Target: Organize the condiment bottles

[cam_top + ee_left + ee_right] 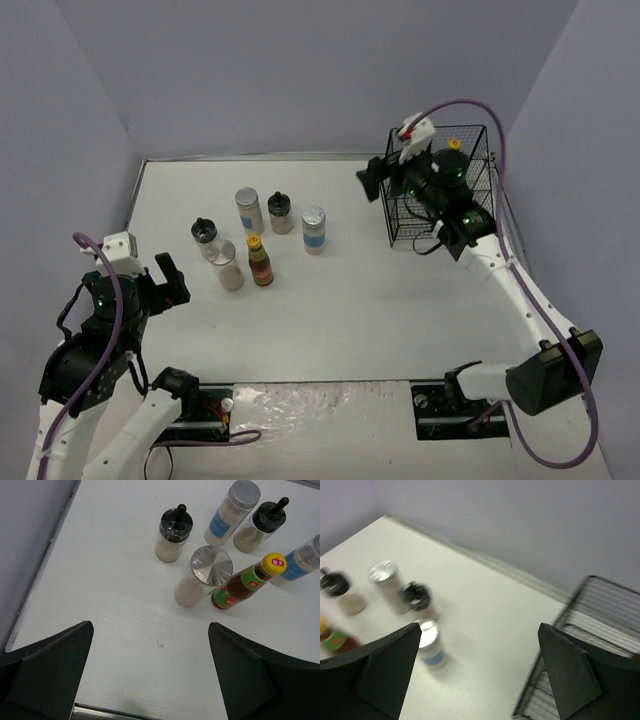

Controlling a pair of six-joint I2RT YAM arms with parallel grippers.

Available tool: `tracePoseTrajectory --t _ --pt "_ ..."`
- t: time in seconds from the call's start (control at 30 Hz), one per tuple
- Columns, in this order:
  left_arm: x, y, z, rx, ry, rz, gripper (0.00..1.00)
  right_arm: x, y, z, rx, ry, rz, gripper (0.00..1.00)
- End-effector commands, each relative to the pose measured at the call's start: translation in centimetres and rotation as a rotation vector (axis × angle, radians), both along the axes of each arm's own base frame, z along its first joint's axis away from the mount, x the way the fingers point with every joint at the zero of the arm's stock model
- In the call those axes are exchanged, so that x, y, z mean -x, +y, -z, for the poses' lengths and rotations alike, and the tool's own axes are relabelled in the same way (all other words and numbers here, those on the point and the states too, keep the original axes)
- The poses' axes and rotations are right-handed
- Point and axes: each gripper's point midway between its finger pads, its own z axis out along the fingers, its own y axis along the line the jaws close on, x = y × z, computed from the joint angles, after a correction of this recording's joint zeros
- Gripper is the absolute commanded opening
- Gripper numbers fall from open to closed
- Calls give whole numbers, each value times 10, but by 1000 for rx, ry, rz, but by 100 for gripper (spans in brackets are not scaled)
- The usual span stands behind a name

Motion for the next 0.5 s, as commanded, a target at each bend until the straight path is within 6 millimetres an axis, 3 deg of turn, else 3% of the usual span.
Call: tracePoseTrajectory --t 0.0,0.17,0.33,0.47 --pt "-10 -8 -21 21 -51 28 97 40 69 42 41 68 -180 100" --pt "-8 -8 -16 31 -42 25 97 92 161 76 -7 97 -381 100" --pt "-4 -9 -9 54 -33 19 97 112 217 113 40 112 -466 100" --pt "-1 -8 -5 59 -20 13 97 106 241 124 27 105 -487 100"
